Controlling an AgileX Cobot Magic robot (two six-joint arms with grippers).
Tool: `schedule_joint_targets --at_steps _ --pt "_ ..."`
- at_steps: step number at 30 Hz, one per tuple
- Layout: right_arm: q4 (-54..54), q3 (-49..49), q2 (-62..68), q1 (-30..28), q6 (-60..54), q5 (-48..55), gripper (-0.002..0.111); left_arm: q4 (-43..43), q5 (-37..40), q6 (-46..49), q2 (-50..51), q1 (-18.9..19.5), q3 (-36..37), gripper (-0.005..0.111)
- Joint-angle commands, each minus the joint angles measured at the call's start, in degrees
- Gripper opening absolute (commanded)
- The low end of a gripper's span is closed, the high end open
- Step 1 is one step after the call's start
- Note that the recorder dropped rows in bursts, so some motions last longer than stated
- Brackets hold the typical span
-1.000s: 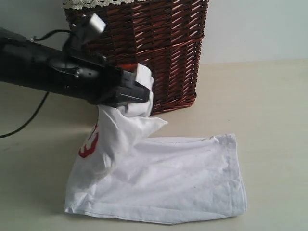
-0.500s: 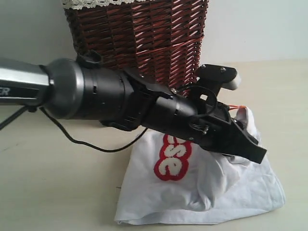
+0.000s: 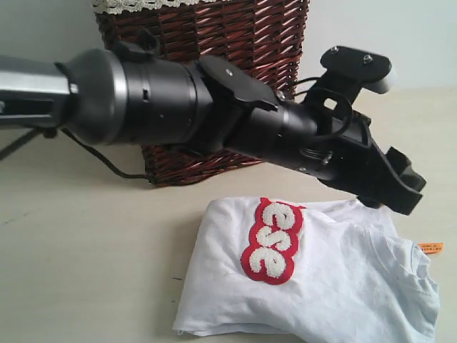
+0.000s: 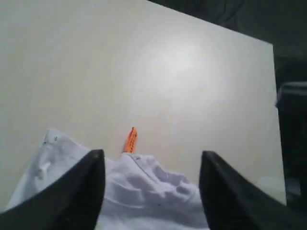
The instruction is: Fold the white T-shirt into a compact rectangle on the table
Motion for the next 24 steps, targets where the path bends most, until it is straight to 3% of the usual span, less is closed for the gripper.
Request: schedule_joint_targets --at_steps 1,3,6,8,10,20,24 --pt "0.0 0.3 0.0 0.0 -0.5 -0.2 0.000 16.8 15.4 -13.0 -3.2 2.6 0.4 0.044" --pt "-0.1 0.3 0.0 0.0 -0.5 -0.2 0.000 17.8 21.5 -13.9 -3.2 3.5 1.0 0.043" --pt "-0.1 0.3 0.0 0.0 -0.5 -0.2 0.000 17.8 23.6 -13.9 -2.6 3.9 3.3 0.040" --pt "-0.1 0.3 0.0 0.0 -0.5 -0.2 0.000 17.8 23.2 -13.9 -2.6 4.5 5.2 0.025" --pt "-0.1 0.3 0.0 0.0 -0.5 -0.2 0.000 17.6 23.0 -13.9 -2.6 5.6 6.1 0.001" --pt "0.0 0.3 0.0 0.0 -0.5 -0.2 0.000 17.4 15.2 -19.9 -13.0 18.2 7.0 0.000" --pt "0.0 0.3 0.0 0.0 -0.5 -0.2 0.000 24.7 10.7 -24.7 -21.1 23.2 10.1 0.000"
